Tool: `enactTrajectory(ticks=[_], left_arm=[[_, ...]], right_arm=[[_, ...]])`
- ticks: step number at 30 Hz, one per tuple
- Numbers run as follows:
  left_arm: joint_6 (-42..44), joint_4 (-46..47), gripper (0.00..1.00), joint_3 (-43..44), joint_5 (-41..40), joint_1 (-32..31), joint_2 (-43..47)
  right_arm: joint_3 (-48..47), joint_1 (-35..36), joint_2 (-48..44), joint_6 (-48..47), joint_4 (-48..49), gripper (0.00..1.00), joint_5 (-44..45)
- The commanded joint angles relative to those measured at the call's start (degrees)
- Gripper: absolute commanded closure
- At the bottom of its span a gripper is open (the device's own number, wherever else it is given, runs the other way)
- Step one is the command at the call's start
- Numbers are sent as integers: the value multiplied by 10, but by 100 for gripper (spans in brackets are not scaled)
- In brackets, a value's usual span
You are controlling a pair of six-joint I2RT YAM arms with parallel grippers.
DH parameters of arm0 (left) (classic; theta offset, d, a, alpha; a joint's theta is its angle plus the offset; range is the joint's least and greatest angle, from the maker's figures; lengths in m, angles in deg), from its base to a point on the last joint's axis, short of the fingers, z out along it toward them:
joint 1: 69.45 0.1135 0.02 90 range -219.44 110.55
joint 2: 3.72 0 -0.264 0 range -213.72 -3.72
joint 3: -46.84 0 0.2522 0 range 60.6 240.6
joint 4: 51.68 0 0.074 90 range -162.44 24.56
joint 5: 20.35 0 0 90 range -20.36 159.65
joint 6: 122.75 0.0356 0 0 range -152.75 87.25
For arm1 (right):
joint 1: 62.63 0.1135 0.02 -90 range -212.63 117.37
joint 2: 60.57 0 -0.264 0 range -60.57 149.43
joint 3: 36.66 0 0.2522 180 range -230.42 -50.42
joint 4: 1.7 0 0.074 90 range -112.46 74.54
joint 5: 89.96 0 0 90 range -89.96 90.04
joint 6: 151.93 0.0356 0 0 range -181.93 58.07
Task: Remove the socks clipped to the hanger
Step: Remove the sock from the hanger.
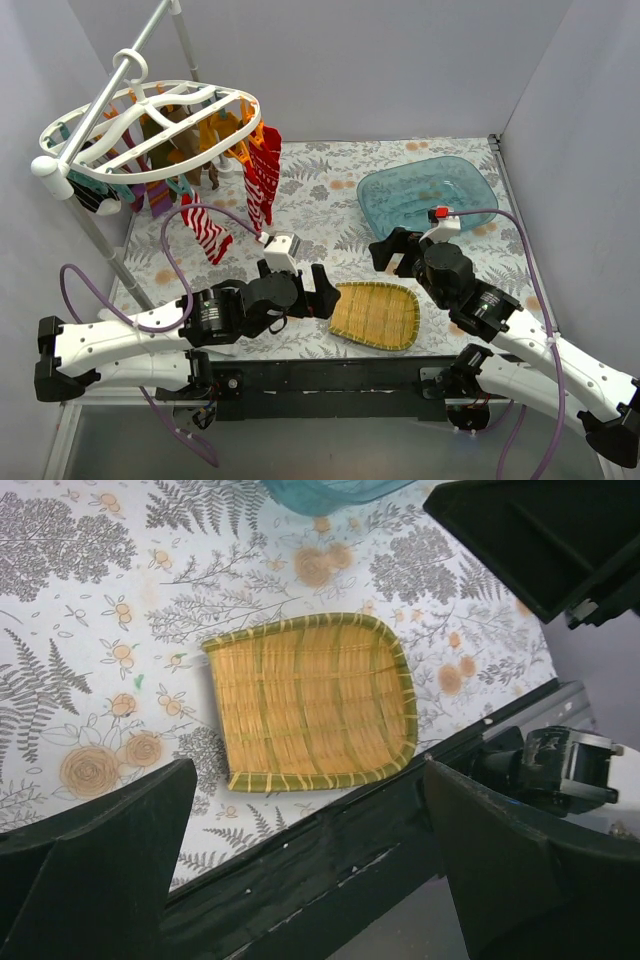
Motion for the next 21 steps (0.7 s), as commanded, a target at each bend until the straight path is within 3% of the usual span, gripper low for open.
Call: enactTrajectory(ticks=[1,16,21], left_arm=[[3,-26,2,13,-12,-3,5],[-9,-23,2,-22,-22,-3,44],[-82,-65,2,-52,-42,-3,41]], right_arm=[[-17,-1,-7,-14,12,1,7],[9,-2,-10,-43,45,2,-29],[17,-1,6,-52,99,3,-65]])
